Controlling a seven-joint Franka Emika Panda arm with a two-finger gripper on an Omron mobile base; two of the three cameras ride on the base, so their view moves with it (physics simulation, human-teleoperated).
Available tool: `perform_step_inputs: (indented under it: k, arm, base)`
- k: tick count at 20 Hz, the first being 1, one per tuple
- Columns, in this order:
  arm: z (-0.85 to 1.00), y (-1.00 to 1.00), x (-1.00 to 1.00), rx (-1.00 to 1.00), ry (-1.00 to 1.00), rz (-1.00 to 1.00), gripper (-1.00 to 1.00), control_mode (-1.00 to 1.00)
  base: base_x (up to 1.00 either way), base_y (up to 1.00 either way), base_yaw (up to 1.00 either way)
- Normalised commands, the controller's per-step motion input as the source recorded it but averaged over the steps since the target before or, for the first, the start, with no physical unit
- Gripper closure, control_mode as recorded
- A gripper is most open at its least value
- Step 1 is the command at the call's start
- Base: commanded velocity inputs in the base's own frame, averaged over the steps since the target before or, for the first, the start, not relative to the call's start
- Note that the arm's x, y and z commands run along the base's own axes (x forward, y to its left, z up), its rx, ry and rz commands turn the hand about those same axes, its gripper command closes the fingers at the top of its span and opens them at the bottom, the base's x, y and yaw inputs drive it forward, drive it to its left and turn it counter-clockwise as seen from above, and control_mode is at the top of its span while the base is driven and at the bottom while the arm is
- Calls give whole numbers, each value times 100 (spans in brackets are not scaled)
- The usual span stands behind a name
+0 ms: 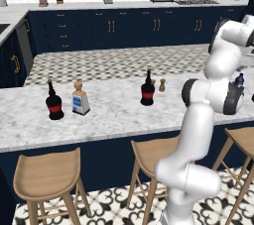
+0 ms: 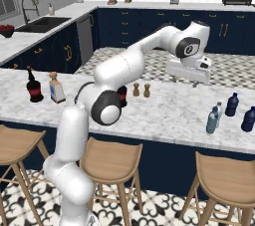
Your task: Move the plastic bottles in the middle to the plastics group, and the glass bottles in the middle to the glass group.
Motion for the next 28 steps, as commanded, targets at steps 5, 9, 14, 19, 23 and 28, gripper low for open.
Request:
perform_step_inputs:
  k: [5,9,14,19,23,28]
  arm:
    - [-21,100,-14,-18,0,-1,-100,-100]
    - [12,72,13,-6,23,-1,-100,-100]
    - [12,78,7,4,18,0,-100,-100]
    - [6,63,37,13,-1,0,-100,-100]
    - [-7,74,40,11,-8,0,-100,-100]
    - [-2,66,59,1,-7,0,-100,-100]
  base:
    - [0,0,0]
    - [0,0,0]
    - [0,0,0]
    - [0,0,0]
    - [0,0,0]
    - [0,0,0]
